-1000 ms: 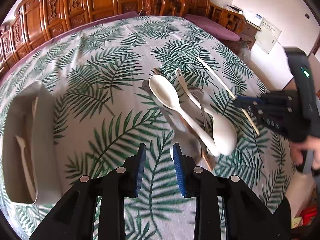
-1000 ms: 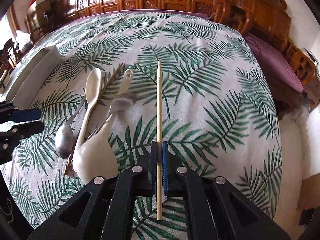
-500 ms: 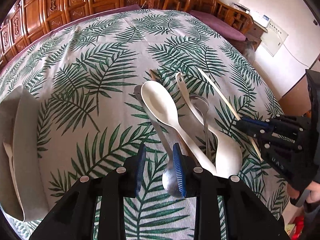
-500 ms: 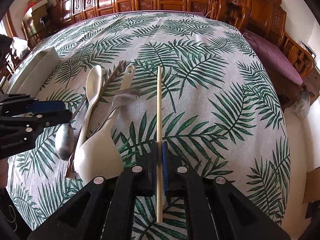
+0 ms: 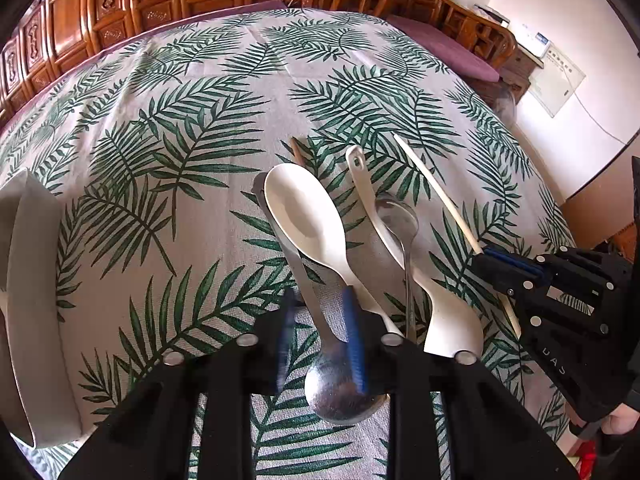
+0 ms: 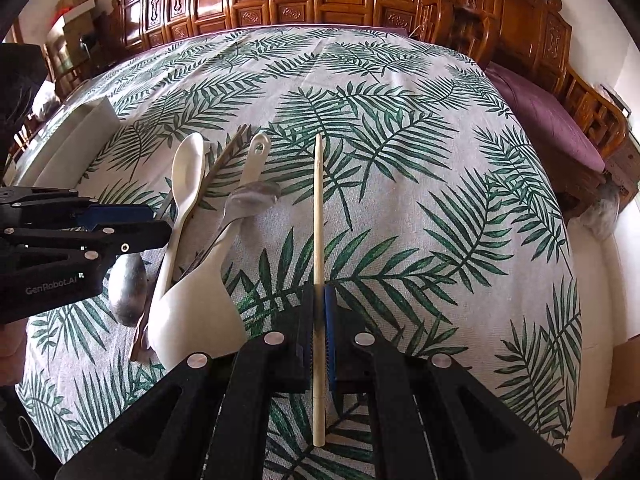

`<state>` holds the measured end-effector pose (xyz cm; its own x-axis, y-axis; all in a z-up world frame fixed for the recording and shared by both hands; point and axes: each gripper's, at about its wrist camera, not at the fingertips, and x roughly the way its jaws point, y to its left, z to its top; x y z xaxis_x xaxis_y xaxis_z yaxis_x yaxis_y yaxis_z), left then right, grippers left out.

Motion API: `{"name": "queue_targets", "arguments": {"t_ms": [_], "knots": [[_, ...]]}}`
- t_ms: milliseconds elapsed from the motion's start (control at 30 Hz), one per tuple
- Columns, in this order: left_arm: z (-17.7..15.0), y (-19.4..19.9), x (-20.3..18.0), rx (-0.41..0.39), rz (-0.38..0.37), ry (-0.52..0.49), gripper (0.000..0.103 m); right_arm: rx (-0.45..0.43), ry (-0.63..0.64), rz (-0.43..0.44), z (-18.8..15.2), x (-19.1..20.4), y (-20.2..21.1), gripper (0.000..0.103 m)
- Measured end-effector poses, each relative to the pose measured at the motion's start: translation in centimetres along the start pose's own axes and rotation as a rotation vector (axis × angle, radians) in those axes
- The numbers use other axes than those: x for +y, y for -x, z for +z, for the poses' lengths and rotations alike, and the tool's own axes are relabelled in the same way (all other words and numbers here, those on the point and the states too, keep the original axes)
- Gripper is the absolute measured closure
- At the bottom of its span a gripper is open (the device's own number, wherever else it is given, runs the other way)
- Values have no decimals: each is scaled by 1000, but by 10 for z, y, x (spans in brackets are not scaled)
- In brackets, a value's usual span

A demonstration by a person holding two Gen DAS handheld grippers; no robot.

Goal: Organize utensils
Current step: 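Grasp a metal spoon by its handle with the left tool while the right tool lifts its chopstick, then carry the metal spoon and chopstick over the grey tray with both tools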

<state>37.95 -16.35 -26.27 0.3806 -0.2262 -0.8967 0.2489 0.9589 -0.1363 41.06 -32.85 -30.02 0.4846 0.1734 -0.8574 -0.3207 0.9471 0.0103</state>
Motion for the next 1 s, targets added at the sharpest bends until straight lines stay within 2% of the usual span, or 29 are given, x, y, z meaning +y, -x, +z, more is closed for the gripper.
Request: {"name": "queue_targets", "arguments": {"t_ms": [300, 467, 700, 1000], "knots": [[-6, 4, 10, 3, 47, 32, 98, 2, -19, 27, -2, -3, 1, 97], [-16, 14, 19, 4, 72, 27, 98, 12, 12, -6, -2, 2, 8, 97], [-28, 47, 39, -50, 54, 39, 98, -2, 22, -44, 0, 12, 32, 97], [-32, 108, 65, -158, 20, 36, 98, -65, 83, -42, 27, 57, 64, 97]]}}
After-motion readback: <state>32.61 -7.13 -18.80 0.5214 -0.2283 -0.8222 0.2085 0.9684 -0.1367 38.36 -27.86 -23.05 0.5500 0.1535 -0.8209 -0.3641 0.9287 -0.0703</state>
